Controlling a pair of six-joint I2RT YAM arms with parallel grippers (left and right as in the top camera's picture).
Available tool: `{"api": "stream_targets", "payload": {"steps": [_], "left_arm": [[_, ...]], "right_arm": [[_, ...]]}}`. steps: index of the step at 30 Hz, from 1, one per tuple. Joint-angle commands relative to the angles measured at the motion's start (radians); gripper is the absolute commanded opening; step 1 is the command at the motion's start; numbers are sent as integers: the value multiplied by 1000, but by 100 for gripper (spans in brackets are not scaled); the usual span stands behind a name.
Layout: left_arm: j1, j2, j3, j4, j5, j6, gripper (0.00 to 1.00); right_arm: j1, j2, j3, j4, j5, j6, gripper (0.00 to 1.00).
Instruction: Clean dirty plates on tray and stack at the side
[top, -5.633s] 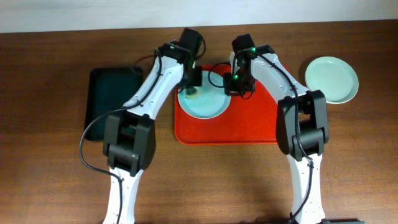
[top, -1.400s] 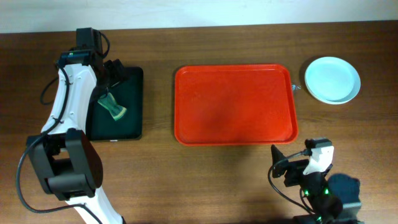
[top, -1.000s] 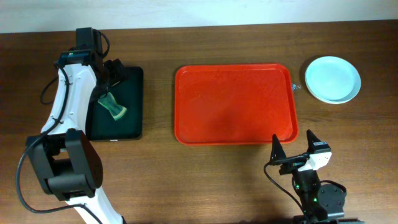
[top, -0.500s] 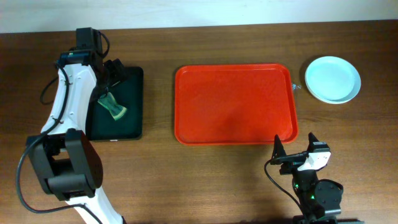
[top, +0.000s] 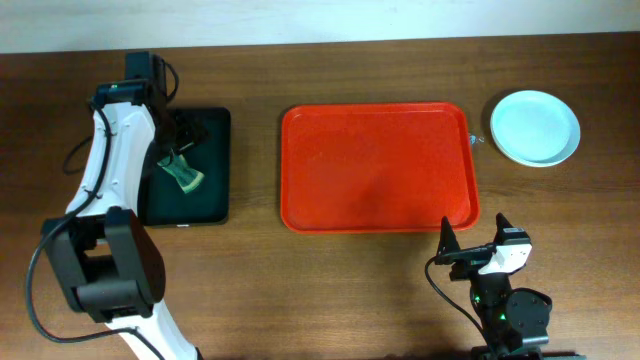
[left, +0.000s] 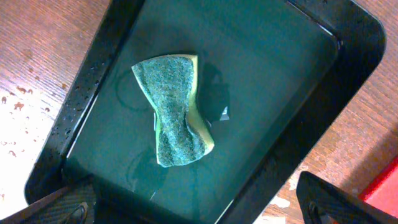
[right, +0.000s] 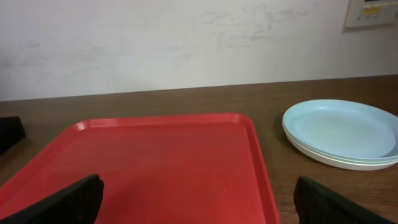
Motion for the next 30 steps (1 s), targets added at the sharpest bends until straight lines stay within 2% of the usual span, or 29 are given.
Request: {"api": "stream_targets", "payload": {"steps": [1,3,6,8,9,12,14,20,22,25,27,30], "left_arm": [[0,-120,-54,15,-12,10,99],[0,-288,-188,102,-39,11,99],[0,-630,-523,336,-45,110,99],[0,-997,-851,530,-45,170,99],[0,-1142,-958,584,-45,192,99],[0,-1457,-1123,612,-40,228,99],[-8,-1535,-1174,623,-8,228,99],[-40,-1838,-1507,874,-9,243,99],[-40,-1882,-1574,901,-90,243,99],[-40,-1973,-1656,996,-80,251,99],[-40,-1985,-1709,1122,2,351,99],[-40,-1985,-1710,1116,51,408,99]], "right_arm": [[5,-10,-9,-3,13,2,98],[5,-10,-9,-3,13,2,98],[5,-10,-9,-3,13,2,98],[5,-10,-9,-3,13,2,98],[5,-10,-9,-3,13,2,98],[5,-10,-9,-3,13,2,98],[5,-10,-9,-3,13,2,98],[5,-10,-9,-3,13,2,98],[5,-10,-9,-3,13,2,98],[5,-10,-9,-3,13,2,98],[5,-10,-9,-3,13,2,99],[5,-10,-9,-3,13,2,98]]}}
